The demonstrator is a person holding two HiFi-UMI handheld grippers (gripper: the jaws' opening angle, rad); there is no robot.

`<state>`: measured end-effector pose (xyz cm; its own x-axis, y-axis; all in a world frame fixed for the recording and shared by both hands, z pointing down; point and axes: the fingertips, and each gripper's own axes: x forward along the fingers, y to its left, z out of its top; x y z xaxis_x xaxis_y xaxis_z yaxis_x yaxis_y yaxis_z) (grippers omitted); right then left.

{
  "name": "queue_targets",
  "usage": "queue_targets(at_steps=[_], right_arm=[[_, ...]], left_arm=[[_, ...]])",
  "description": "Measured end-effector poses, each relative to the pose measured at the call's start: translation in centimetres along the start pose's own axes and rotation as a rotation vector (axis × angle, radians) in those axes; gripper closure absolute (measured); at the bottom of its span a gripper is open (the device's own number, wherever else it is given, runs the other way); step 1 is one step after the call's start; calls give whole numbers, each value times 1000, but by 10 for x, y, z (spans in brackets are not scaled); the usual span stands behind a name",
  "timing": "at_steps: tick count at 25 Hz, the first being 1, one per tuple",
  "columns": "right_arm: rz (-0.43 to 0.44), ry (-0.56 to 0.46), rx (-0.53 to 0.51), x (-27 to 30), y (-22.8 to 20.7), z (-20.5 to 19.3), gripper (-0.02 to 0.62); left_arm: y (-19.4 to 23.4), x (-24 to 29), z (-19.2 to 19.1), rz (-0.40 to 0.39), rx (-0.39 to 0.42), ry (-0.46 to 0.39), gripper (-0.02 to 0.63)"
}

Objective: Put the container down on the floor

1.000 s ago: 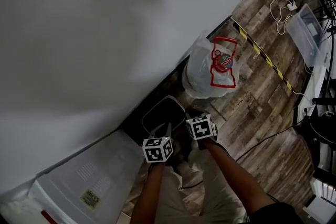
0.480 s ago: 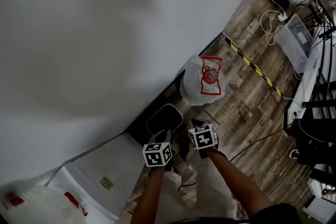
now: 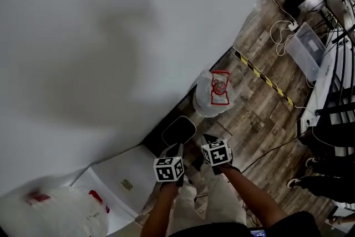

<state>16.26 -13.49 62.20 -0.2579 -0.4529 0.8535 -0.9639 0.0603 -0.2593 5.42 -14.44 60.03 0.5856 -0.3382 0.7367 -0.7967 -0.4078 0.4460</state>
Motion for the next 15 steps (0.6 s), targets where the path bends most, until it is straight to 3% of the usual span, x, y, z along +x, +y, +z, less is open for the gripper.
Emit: queue_targets(at_steps=[7,15], right_arm=[[4,-70,36,-52,20,20,563],[12,-170,35,-125,64,20,562]], left_arm=[[-27,-55,28,-38,27,-68,589],[-59,-124,24,-85,60,-123,589]])
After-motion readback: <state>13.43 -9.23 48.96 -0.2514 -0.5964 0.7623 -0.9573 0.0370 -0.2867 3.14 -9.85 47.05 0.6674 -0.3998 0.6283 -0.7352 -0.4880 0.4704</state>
